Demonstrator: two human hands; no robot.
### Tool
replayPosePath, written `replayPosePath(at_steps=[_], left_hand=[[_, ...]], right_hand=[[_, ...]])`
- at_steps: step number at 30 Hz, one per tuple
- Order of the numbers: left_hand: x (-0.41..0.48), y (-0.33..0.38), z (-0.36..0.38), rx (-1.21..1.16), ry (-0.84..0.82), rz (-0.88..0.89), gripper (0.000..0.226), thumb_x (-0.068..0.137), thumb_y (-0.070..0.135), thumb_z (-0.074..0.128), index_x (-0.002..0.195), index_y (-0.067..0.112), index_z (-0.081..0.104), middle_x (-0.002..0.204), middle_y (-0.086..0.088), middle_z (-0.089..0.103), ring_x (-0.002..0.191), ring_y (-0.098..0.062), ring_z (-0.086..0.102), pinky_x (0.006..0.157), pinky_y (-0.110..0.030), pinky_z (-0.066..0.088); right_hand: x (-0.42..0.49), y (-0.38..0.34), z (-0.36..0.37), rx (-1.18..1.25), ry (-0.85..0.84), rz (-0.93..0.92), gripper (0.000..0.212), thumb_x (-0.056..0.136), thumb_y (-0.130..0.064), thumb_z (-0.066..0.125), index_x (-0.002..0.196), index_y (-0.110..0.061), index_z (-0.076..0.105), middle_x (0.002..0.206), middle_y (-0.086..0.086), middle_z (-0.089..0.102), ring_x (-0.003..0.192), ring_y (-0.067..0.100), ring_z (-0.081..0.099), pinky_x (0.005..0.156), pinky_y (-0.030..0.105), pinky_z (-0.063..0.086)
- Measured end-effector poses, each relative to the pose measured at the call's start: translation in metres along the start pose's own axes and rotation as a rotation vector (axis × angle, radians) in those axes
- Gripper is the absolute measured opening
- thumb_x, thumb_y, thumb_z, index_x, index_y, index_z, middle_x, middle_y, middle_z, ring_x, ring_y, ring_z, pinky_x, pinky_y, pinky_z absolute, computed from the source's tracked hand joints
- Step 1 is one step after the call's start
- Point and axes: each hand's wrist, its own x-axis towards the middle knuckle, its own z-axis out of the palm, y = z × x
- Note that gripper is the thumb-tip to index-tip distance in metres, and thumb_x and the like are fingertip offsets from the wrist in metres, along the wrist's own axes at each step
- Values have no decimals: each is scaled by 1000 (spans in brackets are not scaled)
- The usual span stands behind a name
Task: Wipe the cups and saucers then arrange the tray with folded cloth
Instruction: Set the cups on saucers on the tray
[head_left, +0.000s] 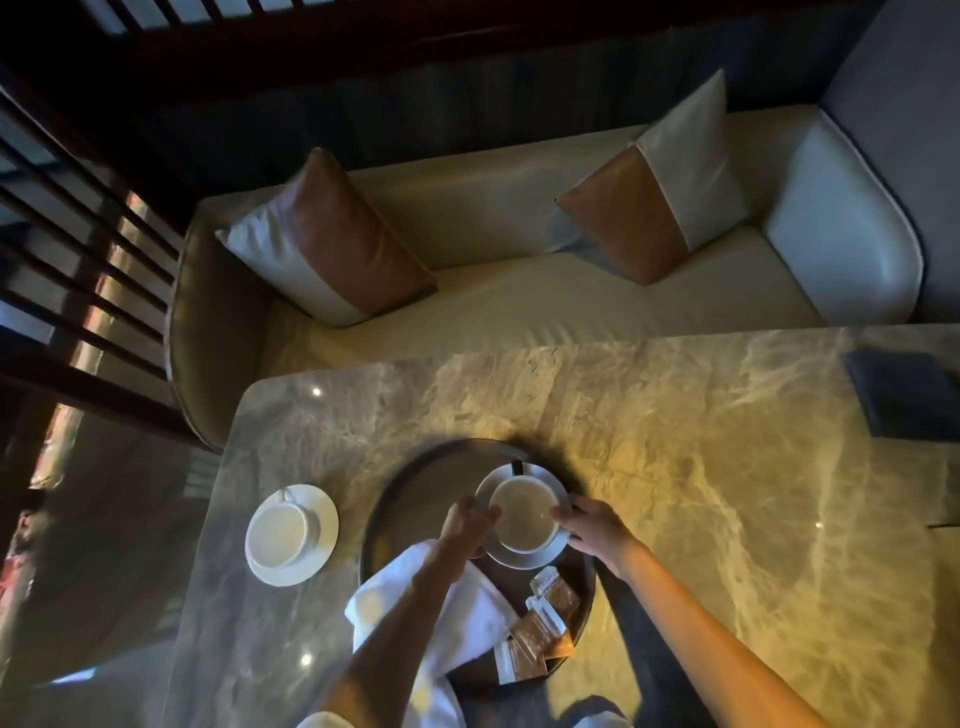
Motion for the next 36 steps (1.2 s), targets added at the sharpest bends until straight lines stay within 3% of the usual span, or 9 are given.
replayPosePath(at_steps=[4,7,9,11,15,18,24,30,36], left_hand=[[1,-6,2,-86,27,25,15,90,23,68,102,16,62,96,-9,65,84,-21,63,72,-42,54],[0,-11,2,-88,54,90,19,89,22,71,103,11,67,91,-9,68,78,-19,64,58,-29,49],[2,-12,2,-87,78,125,11,89,21,70,98,14,69,92,-12,70,79,-19,65,62,-28,50],[5,-12,0,-108,77,154,18,89,18,69,104,7,70,99,-20,71,85,-23,65,70,-34,50],[10,-15,-3,-124,50,166,34,91,19,67,120,1,63,110,-21,69,97,-29,67,76,-34,52],[11,-19,-4,-129,23,166,35,92,20,66,121,2,63,112,-21,69,103,-34,67,79,-37,54],[12,-21,-7,-165,-9,209,30,91,21,68,115,4,67,106,-18,72,97,-31,69,75,-34,57],[11,-23,-9,-163,-25,254,24,90,23,70,111,12,71,100,-8,75,89,-20,72,68,-25,57],[12,-25,-13,-169,-73,241,26,92,16,66,116,8,68,107,-16,72,95,-24,69,77,-35,55]], right_hand=[[4,6,-4,57,-9,-22,32,90,-14,68,121,-9,63,121,17,66,107,24,63,101,40,48],[5,7,-3,78,1,-43,38,88,-15,70,125,-9,63,121,15,67,104,22,64,86,31,51],[5,8,-1,74,9,-59,38,88,-18,71,124,-11,63,118,12,69,103,21,64,80,28,50],[5,9,0,41,15,-98,38,87,-22,72,124,-14,65,113,8,71,101,19,65,73,24,50],[6,10,3,1,27,-164,41,87,-20,72,125,-7,65,115,12,71,112,28,65,98,42,52],[5,12,6,0,30,-180,40,88,-18,70,126,-7,64,117,13,71,114,29,64,104,46,48],[1,15,6,46,77,-158,38,87,-20,72,123,-12,67,115,9,72,112,25,65,104,41,49],[0,21,7,114,102,-118,33,84,-21,75,117,-16,70,102,-1,74,101,18,66,88,30,51],[2,26,9,154,87,-132,31,81,-18,78,112,-15,72,110,4,75,107,20,68,98,34,52]])
